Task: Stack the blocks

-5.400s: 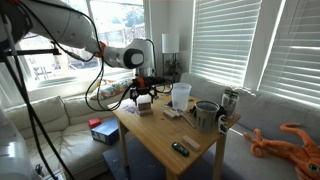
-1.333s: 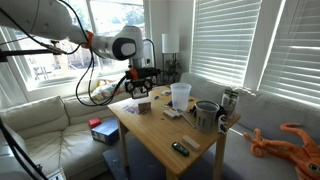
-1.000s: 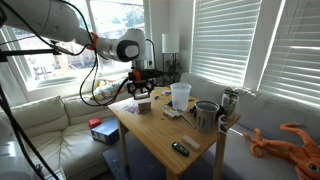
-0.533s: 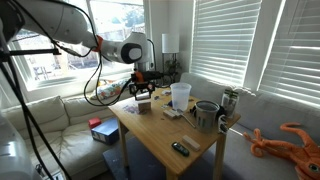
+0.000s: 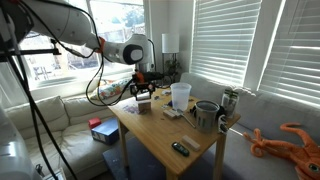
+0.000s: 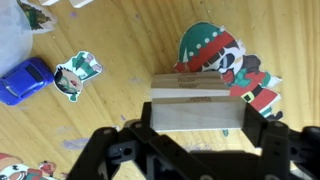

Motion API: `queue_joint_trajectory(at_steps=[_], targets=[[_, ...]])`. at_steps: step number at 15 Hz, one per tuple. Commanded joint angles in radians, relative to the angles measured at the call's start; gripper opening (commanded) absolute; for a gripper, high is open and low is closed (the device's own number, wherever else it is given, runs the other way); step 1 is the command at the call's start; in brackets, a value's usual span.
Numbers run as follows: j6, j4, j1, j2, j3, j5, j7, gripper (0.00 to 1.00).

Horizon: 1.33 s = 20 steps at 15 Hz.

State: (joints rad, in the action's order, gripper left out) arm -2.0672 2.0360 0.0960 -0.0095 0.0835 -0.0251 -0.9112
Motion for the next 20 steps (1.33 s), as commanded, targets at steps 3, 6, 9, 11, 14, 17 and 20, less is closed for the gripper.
queue_joint_trajectory(at_steps=[3, 6, 9, 11, 14, 17, 20], targets=[[0.014, -0.02, 0.001, 0.019, 0.006, 0.015, 0.019, 0.59], [0.011, -0.016, -0.003, 0.018, 0.004, 0.012, 0.014, 0.59], [0.012, -0.017, -0.003, 0.02, 0.004, 0.013, 0.013, 0.59], [0.017, -0.018, -0.004, 0.023, 0.003, 0.015, 0.01, 0.59], [0.014, -0.015, -0.006, 0.024, 0.001, 0.014, 0.016, 0.59], [0.008, -0.014, -0.008, 0.026, 0.0, 0.014, 0.017, 0.59], [0.013, -0.018, -0.007, 0.032, 0.0, 0.01, 0.02, 0.59]])
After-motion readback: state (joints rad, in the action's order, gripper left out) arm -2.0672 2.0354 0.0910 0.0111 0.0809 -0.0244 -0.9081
